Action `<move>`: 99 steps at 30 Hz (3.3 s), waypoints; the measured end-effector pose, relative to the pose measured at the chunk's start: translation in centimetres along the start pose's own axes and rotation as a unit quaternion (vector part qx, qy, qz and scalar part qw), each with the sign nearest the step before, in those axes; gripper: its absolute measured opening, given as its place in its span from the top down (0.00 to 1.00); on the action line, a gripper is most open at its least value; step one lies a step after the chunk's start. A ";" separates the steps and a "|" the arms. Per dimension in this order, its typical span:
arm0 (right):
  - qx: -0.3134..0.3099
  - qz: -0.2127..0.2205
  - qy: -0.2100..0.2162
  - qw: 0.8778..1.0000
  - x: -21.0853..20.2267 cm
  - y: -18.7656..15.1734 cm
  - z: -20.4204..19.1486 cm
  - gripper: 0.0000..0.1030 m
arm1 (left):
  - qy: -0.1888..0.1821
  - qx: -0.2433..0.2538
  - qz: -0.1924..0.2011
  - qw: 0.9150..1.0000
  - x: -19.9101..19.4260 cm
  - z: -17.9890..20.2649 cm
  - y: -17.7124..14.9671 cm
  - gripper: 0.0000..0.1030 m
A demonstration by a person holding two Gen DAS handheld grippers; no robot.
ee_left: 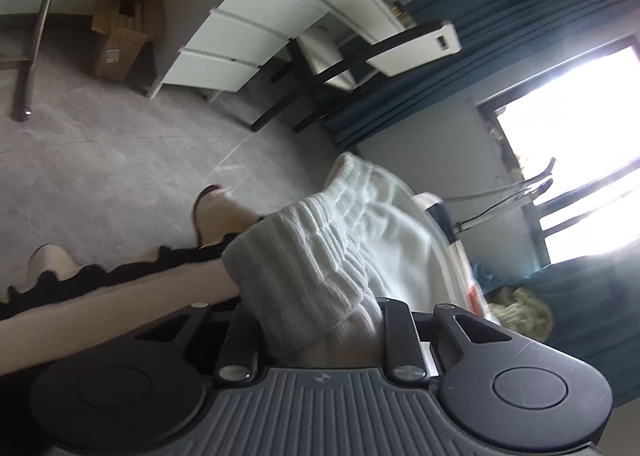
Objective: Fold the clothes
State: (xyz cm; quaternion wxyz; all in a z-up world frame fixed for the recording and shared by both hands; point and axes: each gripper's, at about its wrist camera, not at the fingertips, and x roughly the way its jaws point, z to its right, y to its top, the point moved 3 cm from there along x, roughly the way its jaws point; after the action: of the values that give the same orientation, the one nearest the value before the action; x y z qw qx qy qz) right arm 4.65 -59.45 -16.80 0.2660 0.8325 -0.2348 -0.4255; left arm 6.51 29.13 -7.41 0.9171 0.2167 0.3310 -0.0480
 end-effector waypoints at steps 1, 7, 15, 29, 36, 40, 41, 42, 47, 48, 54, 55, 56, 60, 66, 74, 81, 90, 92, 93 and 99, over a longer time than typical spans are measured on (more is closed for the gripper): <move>-0.004 -0.006 -0.007 1.000 0.1 -0.2 0.1 0.92 | 0.013 0.008 -0.007 1.000 0.1 0.0 -0.2 0.76; -0.021 -0.017 -0.050 0.998 -0.5 -0.5 0.0 0.46 | 0.054 0.072 0.001 0.996 -0.5 1.5 -0.9 0.57; -0.065 0.037 0.006 0.997 -7.0 -0.5 -3.4 0.24 | 0.093 0.192 0.060 0.975 -3.9 5.5 -3.7 0.17; -0.234 0.019 0.260 0.937 -21.1 -8.4 -12.4 0.24 | 0.021 0.433 0.087 0.897 -2.3 16.2 -15.8 0.07; -0.279 -0.024 0.289 0.915 -21.4 -12.4 -14.6 0.24 | -0.004 0.525 0.055 0.849 6.8 25.2 -24.0 0.07; -0.290 -0.031 0.275 0.916 -20.2 -13.6 -15.3 0.24 | -0.017 0.555 0.039 0.831 13.3 31.4 -28.1 0.07; -0.289 -0.028 0.272 0.918 -19.7 -13.8 -15.6 0.24 | -0.017 0.562 0.042 0.826 14.8 32.8 -29.0 0.07; -0.288 -0.026 0.268 0.919 -19.1 -14.0 -15.9 0.24 | -0.015 0.573 0.050 0.818 16.6 34.3 -29.8 0.07; -0.313 -0.031 0.256 0.914 -16.0 -16.5 -17.3 0.24 | 0.003 0.623 0.085 0.778 26.2 42.3 -33.1 0.08; -0.313 -0.039 0.253 0.915 -15.3 -17.1 -17.4 0.24 | 0.009 0.624 0.091 0.776 28.4 43.7 -33.6 0.08; -0.282 -0.088 0.227 0.928 -10.0 -19.6 -18.5 0.24 | 0.048 0.628 0.098 0.771 39.7 49.7 -35.0 0.09; -0.276 -0.094 0.225 0.930 -9.3 -19.9 -18.6 0.24 | 0.056 0.635 0.099 0.764 41.0 50.1 -35.2 0.09; -0.275 -0.095 0.222 0.931 -8.8 -20.2 -18.8 0.24 | 0.065 0.644 0.095 0.756 42.4 50.4 -35.4 0.10; -0.286 -0.082 0.218 0.929 -7.7 -21.3 -19.4 0.23 | 0.075 0.650 0.103 0.749 46.7 51.1 -35.1 0.24; -0.278 -0.074 0.236 0.928 -7.4 -21.5 -19.2 0.23 | 0.025 0.630 0.095 0.770 46.3 49.9 -31.6 0.85; -0.274 -0.067 0.245 0.928 -8.7 -20.5 -18.7 0.24 | -0.081 0.571 0.100 0.811 34.2 52.4 -25.5 0.93; -0.273 -0.027 0.255 0.927 -11.6 -18.5 -17.7 0.24 | -0.228 0.532 0.114 0.808 20.5 52.1 -21.3 0.93; -0.277 -0.006 0.274 0.921 -14.8 -17.4 -17.2 0.24 | -0.275 0.492 0.108 0.819 15.5 48.9 -15.2 0.92; -0.282 -0.005 0.273 0.920 -14.8 -17.6 -17.3 0.24 | -0.242 0.495 0.095 0.829 17.9 47.7 -15.2 0.92; -0.285 -0.005 0.272 0.919 -14.8 -17.8 -17.4 0.24 | -0.224 0.500 0.093 0.831 19.3 47.0 -15.5 0.91; -0.307 -0.015 0.278 0.910 -13.7 -19.3 -17.9 0.24 | -0.126 0.523 0.048 0.842 27.3 44.0 -17.5 0.69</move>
State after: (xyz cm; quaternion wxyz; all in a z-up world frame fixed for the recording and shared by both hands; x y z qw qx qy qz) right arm 15.51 -32.18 -12.31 0.5561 0.7980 0.0034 -0.2320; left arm 49.45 -4.05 -0.71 0.7026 0.6717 0.1274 -0.1971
